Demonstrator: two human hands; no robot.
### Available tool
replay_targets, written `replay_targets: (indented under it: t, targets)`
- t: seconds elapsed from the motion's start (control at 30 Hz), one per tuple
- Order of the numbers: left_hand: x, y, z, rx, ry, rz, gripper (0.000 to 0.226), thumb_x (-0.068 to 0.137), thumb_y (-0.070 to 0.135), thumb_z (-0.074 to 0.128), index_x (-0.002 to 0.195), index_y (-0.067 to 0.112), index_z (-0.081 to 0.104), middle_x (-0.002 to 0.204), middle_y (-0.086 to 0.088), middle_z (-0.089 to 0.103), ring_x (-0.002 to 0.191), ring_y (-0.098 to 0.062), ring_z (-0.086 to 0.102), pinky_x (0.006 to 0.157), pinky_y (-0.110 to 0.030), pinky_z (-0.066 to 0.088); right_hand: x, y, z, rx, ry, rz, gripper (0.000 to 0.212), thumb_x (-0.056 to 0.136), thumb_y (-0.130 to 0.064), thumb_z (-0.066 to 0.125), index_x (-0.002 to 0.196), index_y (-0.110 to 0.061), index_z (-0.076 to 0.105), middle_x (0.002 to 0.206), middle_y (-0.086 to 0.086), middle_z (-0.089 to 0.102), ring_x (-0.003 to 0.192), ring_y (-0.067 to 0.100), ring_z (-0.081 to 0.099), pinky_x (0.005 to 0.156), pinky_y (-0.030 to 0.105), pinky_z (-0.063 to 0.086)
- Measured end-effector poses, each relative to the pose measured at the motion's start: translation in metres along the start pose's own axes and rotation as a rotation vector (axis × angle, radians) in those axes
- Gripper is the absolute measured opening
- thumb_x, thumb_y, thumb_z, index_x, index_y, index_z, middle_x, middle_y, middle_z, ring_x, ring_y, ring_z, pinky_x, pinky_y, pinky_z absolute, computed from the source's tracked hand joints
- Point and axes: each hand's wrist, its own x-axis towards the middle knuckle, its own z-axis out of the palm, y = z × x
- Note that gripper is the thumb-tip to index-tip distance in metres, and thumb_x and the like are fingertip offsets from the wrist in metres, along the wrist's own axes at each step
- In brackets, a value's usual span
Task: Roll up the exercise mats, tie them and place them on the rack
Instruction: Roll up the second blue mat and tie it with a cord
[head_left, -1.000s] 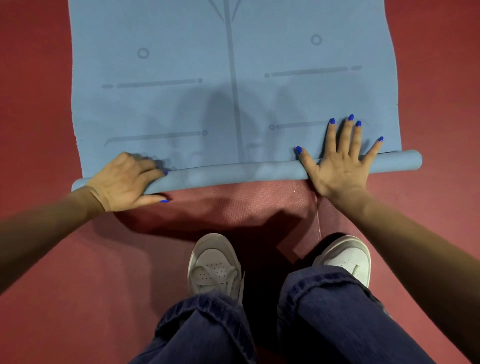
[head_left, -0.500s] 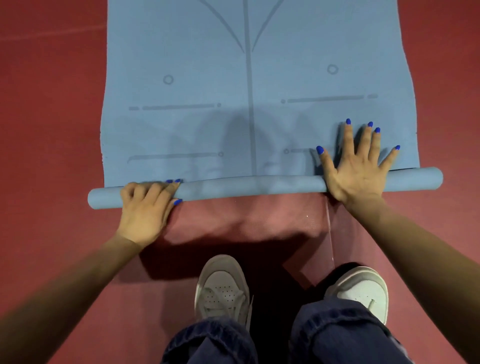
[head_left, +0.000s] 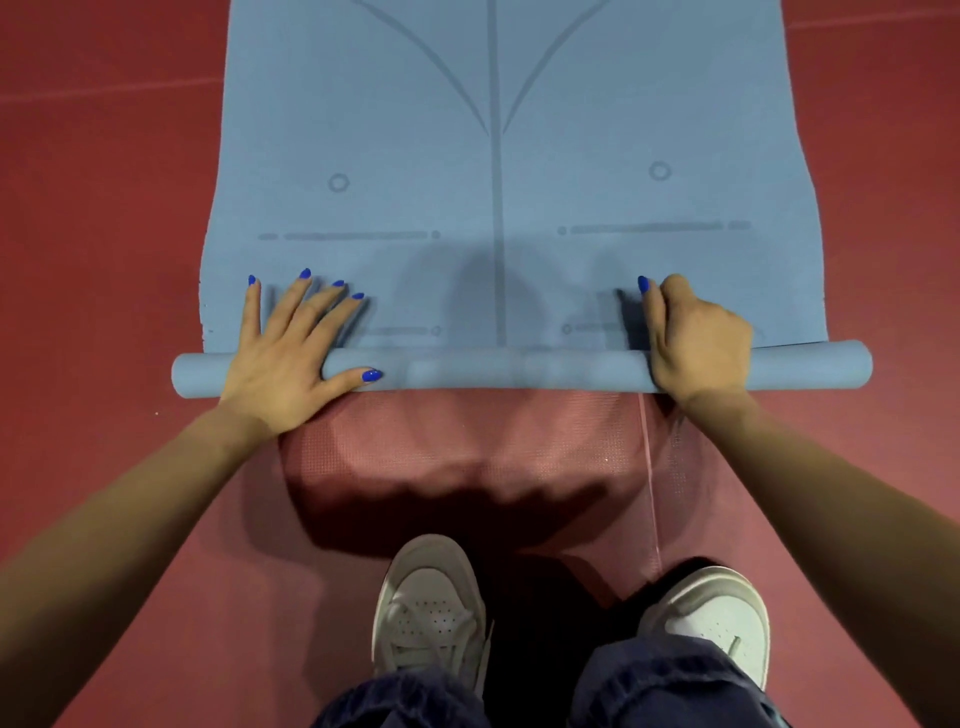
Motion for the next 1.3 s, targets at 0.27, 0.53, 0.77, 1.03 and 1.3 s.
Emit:
replay_targets:
  t: [0.27, 0.53, 0.77, 1.03, 1.3]
  targets:
    - [0.015, -0.007, 0.000, -0.172, -0.125, -0.135, 0.111, 0.069, 0.093, 0.010, 0.153, 0.021, 0.001, 0.160, 0.008, 0.005, 0.147, -0.017, -0.001, 0.117, -0.046, -0.010, -0.001, 0.005, 0.000, 0.135, -0.019, -0.129, 0.048, 0.093, -0.045, 0.030, 0.063, -0.009, 0.042, 0.053, 0.012, 0.046, 0.048, 0.031, 0.042, 0.050, 0.032, 0.029]
    - [0.024, -0.008, -0.002, -0.269, -0.212, -0.202, 0.120, 0.057, 0.099, 0.011, 0.152, 0.027, -0.007, 0.161, 0.010, -0.002, 0.147, -0.013, -0.009, 0.118, -0.044, -0.010, -0.045, 0.029, -0.001, -0.095, 0.151, -0.355, 0.034, 0.093, -0.032, 0.046, 0.092, -0.008, 0.070, 0.085, 0.015, 0.056, 0.075, 0.031, 0.044, 0.069, 0.041, 0.032]
    - [0.023, -0.002, -0.006, -0.152, -0.209, -0.233, 0.119, 0.057, 0.098, 0.001, 0.152, 0.028, -0.006, 0.160, 0.013, -0.001, 0.147, -0.015, -0.011, 0.106, -0.063, -0.018, -0.054, 0.024, 0.002, -0.015, -0.057, -0.235, 0.048, 0.101, -0.036, 0.029, 0.134, -0.011, 0.054, 0.133, 0.022, 0.050, 0.124, 0.036, 0.046, 0.116, 0.045, 0.012]
    - [0.015, 0.035, -0.007, -0.253, -0.217, -0.584, 0.100, 0.069, 0.080, 0.022, 0.153, 0.029, 0.005, 0.161, 0.007, 0.002, 0.147, -0.020, -0.014, 0.107, -0.067, -0.013, -0.032, 0.022, -0.009, -0.104, -0.290, -0.212, 0.057, 0.100, -0.044, 0.009, 0.148, -0.020, 0.029, 0.151, 0.020, 0.032, 0.139, 0.034, 0.030, 0.116, 0.038, 0.001]
    - [0.009, 0.032, -0.006, -0.305, -0.168, -0.513, 0.109, 0.054, 0.091, 0.019, 0.150, 0.041, 0.015, 0.160, 0.015, 0.003, 0.146, -0.012, -0.013, 0.110, -0.053, -0.016, -0.024, 0.022, -0.011, -0.089, -0.359, -0.188, 0.067, 0.097, -0.054, -0.001, 0.145, -0.028, 0.037, 0.150, 0.011, 0.036, 0.142, 0.030, 0.027, 0.114, 0.037, 0.000]
